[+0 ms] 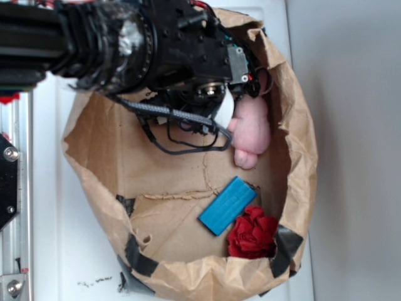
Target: Grab the green animal.
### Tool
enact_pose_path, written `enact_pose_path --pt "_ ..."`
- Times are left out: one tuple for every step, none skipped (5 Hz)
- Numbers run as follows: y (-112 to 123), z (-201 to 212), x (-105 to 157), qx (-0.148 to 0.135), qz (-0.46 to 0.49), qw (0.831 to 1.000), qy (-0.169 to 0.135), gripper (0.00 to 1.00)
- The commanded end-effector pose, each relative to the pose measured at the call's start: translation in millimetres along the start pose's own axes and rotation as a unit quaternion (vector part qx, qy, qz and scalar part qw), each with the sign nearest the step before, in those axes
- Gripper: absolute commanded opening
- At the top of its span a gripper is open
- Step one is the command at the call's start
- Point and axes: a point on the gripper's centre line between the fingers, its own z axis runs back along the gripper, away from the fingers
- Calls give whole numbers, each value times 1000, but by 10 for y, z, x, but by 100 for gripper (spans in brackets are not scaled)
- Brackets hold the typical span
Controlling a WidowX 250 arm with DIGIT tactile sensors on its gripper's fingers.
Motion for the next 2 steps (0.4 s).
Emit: enact_pose_path --pt "131 288 11 36 -6 999 -2 0" --pt "149 639 118 44 38 997 -45 0"
